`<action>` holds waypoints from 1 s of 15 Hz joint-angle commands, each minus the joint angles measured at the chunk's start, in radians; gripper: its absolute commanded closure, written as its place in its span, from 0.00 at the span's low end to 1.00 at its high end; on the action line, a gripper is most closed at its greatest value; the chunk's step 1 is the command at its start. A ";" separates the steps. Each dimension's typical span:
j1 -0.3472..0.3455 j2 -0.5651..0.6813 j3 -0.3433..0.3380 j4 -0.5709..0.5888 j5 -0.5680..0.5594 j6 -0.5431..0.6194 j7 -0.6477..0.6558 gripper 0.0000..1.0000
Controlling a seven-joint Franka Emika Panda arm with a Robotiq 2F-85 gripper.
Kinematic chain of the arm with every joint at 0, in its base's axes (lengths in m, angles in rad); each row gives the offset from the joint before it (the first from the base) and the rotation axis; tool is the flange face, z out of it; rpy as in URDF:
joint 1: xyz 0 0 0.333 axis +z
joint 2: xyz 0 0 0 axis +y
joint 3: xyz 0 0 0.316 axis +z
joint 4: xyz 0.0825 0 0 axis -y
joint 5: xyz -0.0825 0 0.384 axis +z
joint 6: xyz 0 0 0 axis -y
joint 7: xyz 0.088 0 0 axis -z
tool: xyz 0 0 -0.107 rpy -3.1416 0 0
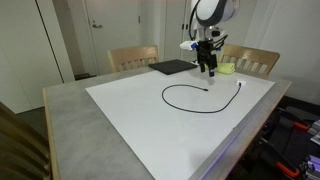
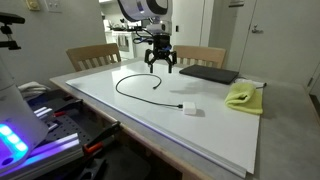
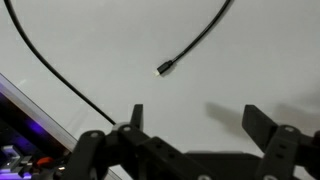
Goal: Put the charger in a circle
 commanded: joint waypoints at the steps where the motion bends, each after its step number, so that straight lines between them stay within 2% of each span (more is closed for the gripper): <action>1: -0.005 -0.010 0.013 -0.015 -0.027 0.010 -0.043 0.00; 3: -0.019 -0.024 0.018 -0.025 -0.044 0.006 -0.117 0.00; 6: -0.028 -0.033 -0.001 -0.019 -0.079 -0.074 -0.199 0.00; 11: -0.096 -0.059 0.000 -0.042 -0.066 -0.105 -0.484 0.00; 15: -0.129 -0.073 -0.030 -0.084 -0.129 -0.059 -0.709 0.00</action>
